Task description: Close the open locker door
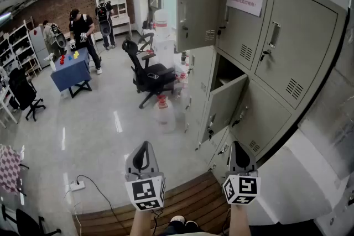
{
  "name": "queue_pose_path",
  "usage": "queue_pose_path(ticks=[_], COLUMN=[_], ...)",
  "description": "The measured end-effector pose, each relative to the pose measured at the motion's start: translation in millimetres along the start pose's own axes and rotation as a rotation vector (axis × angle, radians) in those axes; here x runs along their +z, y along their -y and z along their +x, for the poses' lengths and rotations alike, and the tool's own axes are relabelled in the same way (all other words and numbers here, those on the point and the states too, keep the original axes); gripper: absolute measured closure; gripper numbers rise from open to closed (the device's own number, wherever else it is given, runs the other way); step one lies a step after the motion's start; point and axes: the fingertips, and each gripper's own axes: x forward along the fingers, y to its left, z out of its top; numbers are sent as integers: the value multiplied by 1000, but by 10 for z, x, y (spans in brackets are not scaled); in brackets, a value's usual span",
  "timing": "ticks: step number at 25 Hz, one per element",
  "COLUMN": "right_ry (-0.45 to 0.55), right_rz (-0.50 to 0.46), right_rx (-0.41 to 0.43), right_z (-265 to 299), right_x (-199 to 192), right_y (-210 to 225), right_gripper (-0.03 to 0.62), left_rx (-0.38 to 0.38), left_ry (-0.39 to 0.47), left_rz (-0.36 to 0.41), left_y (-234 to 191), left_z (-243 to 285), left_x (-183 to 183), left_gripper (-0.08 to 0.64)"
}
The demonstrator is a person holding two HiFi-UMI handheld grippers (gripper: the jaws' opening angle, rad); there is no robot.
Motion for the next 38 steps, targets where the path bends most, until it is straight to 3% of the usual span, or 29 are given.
queue_pose_path(ticks=[14, 20, 21, 23, 38], right_ry=[-7, -14, -19, -35, -67], right_rz=[29, -7, -4, 3, -14], right_rx=[-51, 7, 23, 61, 73], right_z=[41, 124, 147, 193, 466], right_x=[-54, -69, -76, -106, -268], right_y=[63, -81, -110, -177, -487], right_gripper=[574, 571, 555, 397, 382], left_rx=[2, 1, 1, 0, -20], left_ry=[0, -3, -2, 1, -4], left_rz=[2, -3, -3, -5, 7], left_y=[-40, -89, -98, -116, -429], left_z=[49, 92, 102, 119, 336], left_x=[-24, -51, -51, -48, -189], left_gripper=[558, 558, 558, 558, 558])
